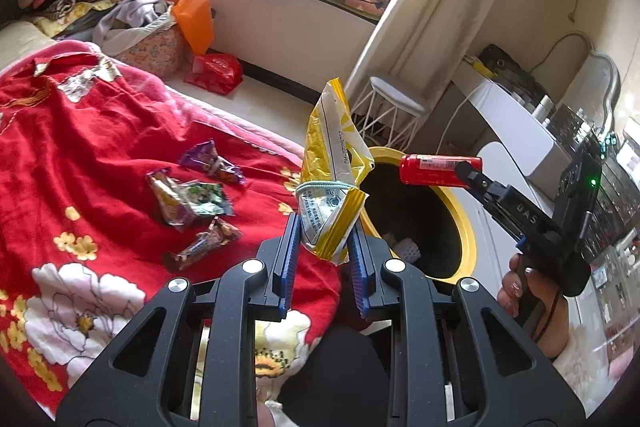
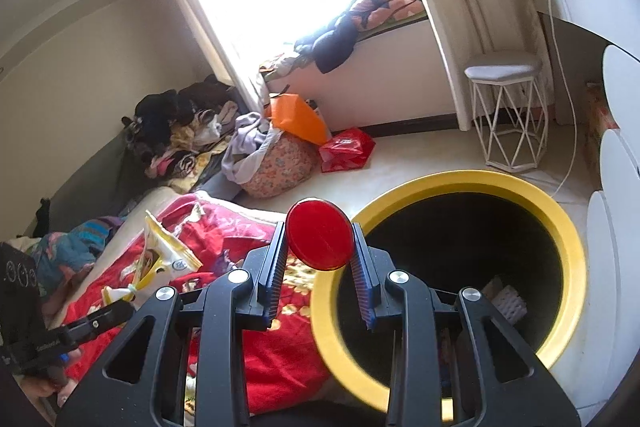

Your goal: Collect trash

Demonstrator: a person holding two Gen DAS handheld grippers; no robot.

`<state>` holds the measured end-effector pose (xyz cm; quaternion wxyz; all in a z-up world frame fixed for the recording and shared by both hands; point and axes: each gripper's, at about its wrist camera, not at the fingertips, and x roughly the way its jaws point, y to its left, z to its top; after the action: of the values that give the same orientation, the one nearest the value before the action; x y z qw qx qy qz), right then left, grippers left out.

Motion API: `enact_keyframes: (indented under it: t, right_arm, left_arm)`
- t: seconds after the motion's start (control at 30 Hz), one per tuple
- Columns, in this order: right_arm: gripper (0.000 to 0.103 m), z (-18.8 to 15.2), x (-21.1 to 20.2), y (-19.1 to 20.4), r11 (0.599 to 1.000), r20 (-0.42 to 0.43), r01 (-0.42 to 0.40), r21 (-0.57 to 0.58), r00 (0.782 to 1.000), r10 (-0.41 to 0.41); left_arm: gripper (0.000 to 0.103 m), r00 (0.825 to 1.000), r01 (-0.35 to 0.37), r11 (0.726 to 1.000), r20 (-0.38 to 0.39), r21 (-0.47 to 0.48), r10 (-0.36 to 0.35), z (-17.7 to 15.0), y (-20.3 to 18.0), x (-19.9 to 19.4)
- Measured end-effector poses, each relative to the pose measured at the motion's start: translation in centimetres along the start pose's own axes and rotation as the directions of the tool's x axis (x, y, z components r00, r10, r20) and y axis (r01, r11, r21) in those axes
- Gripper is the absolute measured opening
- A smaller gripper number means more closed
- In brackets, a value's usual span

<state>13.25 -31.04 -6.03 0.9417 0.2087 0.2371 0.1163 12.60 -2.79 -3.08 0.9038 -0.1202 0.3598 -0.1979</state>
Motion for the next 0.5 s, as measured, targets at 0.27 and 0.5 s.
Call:
enact_keyframes:
  t: [0.27, 0.5]
  right_arm:
    - [0.029, 0.2, -0.3, -1.8, 0.998, 0.016, 0.046, 0.033, 0.999, -0.046]
    - [0.029, 0.3, -0.7, -3.6, 0.994, 0.027, 0.075, 0.079, 0.997, -0.077]
  left_arm:
    - [0.018, 0.999, 0.025, 0.999, -0.022, 0.033, -0.024, -0.4, -1.7, 1.2]
    - [0.018, 0.998, 0.045, 0.997, -0.043, 0.056, -0.043, -0.7, -3.2, 2.3]
